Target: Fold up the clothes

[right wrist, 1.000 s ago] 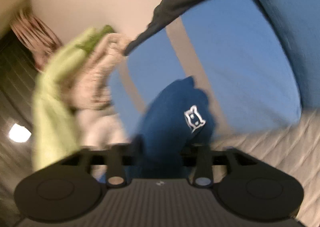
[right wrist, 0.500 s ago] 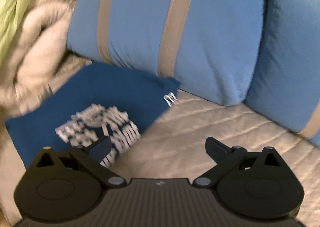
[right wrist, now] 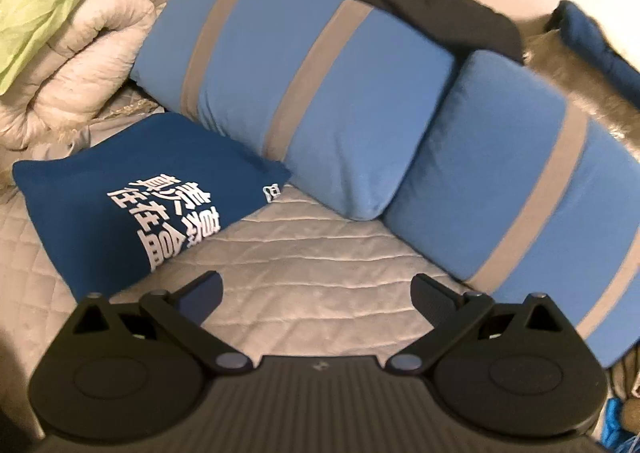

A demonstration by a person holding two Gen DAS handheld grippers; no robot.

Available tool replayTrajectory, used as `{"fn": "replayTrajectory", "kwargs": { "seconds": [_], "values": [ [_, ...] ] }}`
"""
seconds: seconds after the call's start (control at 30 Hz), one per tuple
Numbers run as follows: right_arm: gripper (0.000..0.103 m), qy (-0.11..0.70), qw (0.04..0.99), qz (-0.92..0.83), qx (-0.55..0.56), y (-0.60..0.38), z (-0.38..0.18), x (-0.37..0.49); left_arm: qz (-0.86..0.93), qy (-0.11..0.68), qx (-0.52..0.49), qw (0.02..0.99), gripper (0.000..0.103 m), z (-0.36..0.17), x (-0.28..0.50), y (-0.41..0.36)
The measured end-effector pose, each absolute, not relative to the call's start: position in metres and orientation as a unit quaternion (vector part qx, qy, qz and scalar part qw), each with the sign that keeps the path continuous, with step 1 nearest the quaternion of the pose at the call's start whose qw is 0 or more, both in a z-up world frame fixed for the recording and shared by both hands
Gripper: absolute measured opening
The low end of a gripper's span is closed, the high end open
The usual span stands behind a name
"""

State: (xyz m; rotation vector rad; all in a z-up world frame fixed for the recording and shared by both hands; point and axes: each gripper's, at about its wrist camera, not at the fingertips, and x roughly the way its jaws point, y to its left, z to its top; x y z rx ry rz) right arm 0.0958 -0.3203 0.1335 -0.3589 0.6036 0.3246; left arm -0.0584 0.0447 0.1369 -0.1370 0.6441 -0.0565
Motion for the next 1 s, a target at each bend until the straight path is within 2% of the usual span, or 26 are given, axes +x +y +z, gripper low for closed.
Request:
{"fn": "replayTrajectory", "kwargs": {
  "seconds": [0.27,0.63,0.8,1.0],
  "values": [
    [0.103,0.293,0.937,0.157,-0.106,-0.433,0.156,0.049,-0.058,0.292,-0.038,0.954,0.08,0.172,-0.089,0.035],
    [0.103,0.296,0.95,0.067,-0.074,-0.584,0.19,-0.012,-0.07,0.29,0.0,0.955,0.08,0.208,-0.108,0.041],
    [0.103,0.272,0.961,0.021,-0.037,-0.652,0.225,-0.037,-0.065,0.265,0.012,0.962,0.08,0.243,-0.119,0.052],
    [0.103,0.227,0.973,-0.038,0.002,-0.723,0.264,-0.074,-0.061,0.223,-0.033,0.972,0.08,0.276,-0.134,0.065]
  ]
}}
